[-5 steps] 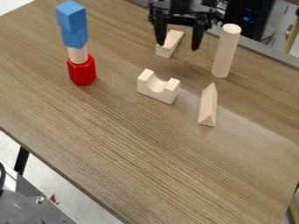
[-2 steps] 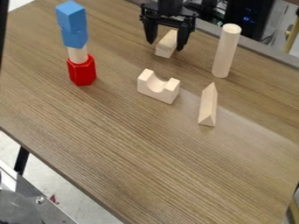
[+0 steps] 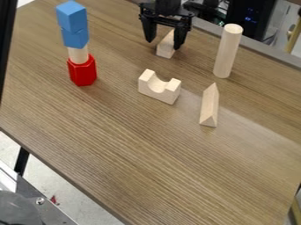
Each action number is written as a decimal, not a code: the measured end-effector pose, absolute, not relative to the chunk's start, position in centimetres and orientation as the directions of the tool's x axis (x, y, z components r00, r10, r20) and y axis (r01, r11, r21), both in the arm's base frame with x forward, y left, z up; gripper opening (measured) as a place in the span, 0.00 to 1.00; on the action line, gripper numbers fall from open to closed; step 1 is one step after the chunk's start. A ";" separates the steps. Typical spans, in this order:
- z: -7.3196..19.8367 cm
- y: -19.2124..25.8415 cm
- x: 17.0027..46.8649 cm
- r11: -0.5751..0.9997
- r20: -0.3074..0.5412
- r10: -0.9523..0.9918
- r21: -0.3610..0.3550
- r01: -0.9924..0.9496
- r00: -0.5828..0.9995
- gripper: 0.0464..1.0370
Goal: The white object was picked and cup on top of other object
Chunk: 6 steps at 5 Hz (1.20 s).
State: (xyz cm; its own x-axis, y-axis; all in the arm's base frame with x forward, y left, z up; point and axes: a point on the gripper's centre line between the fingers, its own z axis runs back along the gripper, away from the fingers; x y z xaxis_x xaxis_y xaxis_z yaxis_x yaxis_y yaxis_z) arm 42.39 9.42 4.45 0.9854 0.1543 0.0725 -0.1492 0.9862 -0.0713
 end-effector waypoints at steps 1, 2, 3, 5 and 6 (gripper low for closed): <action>4.2 9.6 42.5 0.988 0.081 0.148 -0.064 -0.143 0.986 0.96; 2.9 9.2 42.8 0.988 0.078 0.147 -0.062 -0.142 0.986 0.96; 2.7 9.2 43.1 0.987 0.082 0.155 -0.055 -0.151 0.984 0.93; 2.6 9.6 43.7 0.971 0.101 0.235 -0.075 -0.228 0.967 0.52; 2.5 9.6 43.5 0.945 0.087 0.321 -0.093 -0.313 0.943 0.52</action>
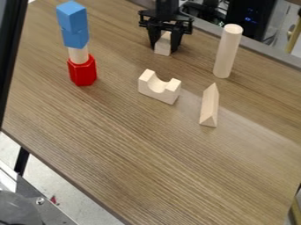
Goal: The white object was picked and cup on top of other object
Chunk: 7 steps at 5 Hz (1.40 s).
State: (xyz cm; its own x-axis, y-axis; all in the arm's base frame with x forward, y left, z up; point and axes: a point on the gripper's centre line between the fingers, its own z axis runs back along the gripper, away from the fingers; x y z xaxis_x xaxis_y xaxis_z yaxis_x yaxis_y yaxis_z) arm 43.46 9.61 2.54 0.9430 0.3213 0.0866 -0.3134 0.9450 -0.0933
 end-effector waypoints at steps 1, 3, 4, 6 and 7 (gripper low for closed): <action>2.9 8.9 42.4 0.891 0.026 0.440 -0.136 -0.433 0.898 0.52; 9.3 7.9 40.1 0.771 0.017 0.625 -0.168 -0.614 0.780 0.52; 10.6 6.8 37.7 0.587 -0.076 0.786 -0.220 -0.779 0.614 0.52; 11.0 5.2 32.4 0.237 -0.163 0.946 -0.236 -0.942 0.279 0.52; 10.4 4.4 30.4 0.114 -0.153 0.976 -0.254 -0.961 0.156 0.52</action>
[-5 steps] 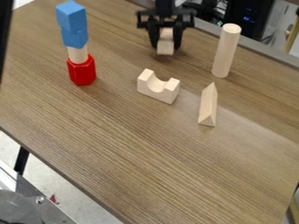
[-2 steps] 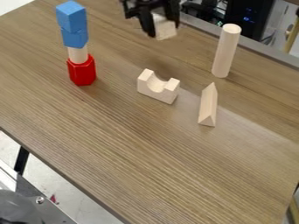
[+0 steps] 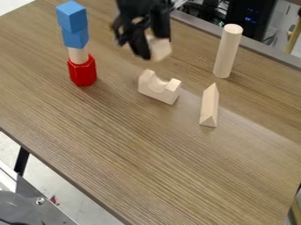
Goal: The white object was picked and cup on top of other object
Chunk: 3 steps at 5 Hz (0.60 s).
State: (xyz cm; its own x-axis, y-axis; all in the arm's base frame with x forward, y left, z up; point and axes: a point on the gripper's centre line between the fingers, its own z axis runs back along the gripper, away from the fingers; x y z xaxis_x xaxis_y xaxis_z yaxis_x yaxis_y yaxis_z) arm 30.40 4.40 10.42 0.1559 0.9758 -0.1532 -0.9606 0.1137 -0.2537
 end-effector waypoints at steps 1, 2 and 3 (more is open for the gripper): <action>8.6 3.5 29.7 0.099 -0.090 0.988 -0.258 -0.961 0.126 0.52; 6.7 3.0 30.8 0.125 -0.031 0.990 -0.262 -0.957 0.138 0.52; 5.3 2.3 32.5 0.156 -0.021 0.986 -0.247 -0.956 0.167 0.52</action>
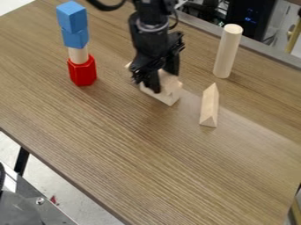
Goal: The white object was picked and cup on top of other object
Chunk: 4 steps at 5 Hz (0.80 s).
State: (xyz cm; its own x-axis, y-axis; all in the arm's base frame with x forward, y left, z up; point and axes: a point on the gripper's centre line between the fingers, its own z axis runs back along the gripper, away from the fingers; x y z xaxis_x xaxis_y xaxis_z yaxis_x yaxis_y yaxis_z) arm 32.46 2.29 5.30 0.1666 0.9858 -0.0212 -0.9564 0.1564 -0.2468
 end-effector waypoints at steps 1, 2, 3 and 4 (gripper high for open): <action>5.3 2.2 33.8 0.149 -0.025 0.987 -0.259 -0.954 0.161 0.52; 5.4 2.2 34.3 0.113 -0.045 0.991 -0.249 -0.962 0.128 0.52; 5.9 2.1 34.6 0.092 -0.058 0.992 -0.242 -0.966 0.109 0.52; 6.5 2.1 35.0 0.090 -0.053 0.993 -0.240 -0.967 0.105 0.52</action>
State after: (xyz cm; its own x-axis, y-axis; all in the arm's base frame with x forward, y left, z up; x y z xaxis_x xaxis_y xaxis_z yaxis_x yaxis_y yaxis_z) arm 35.03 2.07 6.51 0.1054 0.9930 -0.0530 -0.9667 0.0898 -0.2398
